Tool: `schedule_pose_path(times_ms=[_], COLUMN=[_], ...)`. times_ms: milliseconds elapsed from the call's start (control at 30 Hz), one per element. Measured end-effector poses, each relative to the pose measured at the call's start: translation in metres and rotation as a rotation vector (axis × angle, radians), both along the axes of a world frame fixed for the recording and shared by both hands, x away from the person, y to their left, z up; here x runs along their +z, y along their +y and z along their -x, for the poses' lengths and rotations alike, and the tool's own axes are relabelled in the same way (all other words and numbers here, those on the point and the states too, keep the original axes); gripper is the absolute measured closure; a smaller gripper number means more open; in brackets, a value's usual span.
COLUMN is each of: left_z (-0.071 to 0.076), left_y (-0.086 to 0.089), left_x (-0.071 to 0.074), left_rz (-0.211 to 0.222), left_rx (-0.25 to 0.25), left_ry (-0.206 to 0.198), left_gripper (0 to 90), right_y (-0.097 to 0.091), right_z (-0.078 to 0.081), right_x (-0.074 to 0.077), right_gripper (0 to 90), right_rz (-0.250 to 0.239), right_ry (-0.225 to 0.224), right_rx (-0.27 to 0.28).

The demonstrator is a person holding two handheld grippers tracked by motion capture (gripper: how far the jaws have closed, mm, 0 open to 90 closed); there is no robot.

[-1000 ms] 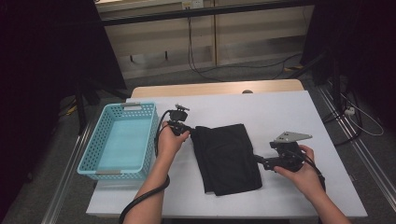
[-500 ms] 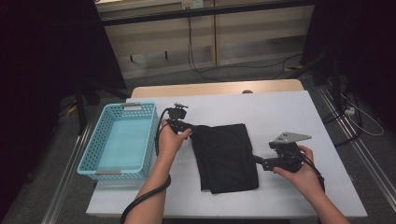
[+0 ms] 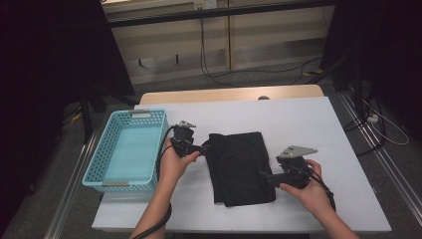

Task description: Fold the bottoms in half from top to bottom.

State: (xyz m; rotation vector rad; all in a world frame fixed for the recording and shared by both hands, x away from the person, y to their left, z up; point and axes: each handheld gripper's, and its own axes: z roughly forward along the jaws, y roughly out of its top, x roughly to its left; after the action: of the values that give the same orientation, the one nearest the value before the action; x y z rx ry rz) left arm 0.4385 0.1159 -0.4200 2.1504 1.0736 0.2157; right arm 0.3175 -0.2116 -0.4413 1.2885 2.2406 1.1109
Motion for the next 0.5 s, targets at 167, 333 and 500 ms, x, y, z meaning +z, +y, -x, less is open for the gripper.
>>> schedule_pose_path(times_ms=[167,333,500], left_z=[0.009,0.013,0.017], left_y=[0.002,0.006,0.008], left_x=[-0.005,-0.005,-0.002], left_rz=[-0.004,-0.009,-0.005], left_rx=[-0.022,-0.024,-0.03], left_ry=[-0.009,-0.025,-0.043], left_gripper=[19.5,19.1,19.0], right_y=[0.008,0.008,0.008], right_z=[-0.001,0.0,0.001], right_x=[-0.005,-0.005,-0.013], right_gripper=[18.5,21.7,28.5], right_rz=[0.025,0.023,0.033], right_ry=[0.015,0.006,0.028], right_rx=[-0.03,-0.063,-0.069])
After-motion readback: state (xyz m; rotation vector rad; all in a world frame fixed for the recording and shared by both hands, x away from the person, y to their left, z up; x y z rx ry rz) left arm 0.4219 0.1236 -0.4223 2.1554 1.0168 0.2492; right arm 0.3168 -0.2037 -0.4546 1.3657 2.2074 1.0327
